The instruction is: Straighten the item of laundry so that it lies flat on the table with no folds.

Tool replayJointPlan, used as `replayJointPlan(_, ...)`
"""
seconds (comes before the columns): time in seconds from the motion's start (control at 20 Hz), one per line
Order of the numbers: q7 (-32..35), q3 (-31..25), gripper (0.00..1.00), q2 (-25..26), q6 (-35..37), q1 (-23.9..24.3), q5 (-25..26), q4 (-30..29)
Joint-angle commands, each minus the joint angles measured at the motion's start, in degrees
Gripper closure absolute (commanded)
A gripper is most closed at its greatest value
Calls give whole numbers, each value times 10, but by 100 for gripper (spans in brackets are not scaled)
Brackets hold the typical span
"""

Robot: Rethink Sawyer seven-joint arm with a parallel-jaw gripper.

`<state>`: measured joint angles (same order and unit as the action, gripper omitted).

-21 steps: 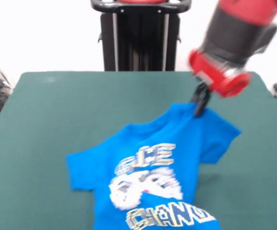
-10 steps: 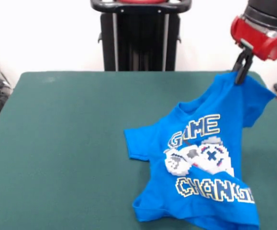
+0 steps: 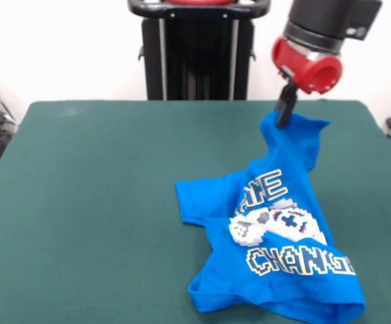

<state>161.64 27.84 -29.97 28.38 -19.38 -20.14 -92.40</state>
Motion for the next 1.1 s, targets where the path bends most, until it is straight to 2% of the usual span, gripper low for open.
replayJointPlan(0.05,95,-94,100,-10,-2,8,-46,-109)
replayJointPlan(0.5,109,-94,100,-44,61,-13,-69,-100)
replayJointPlan(0.9,90,-121,100,-43,36,-2,-85,-111)
replayJointPlan(1.1,103,-100,100,-44,70,-15,-78,-98)
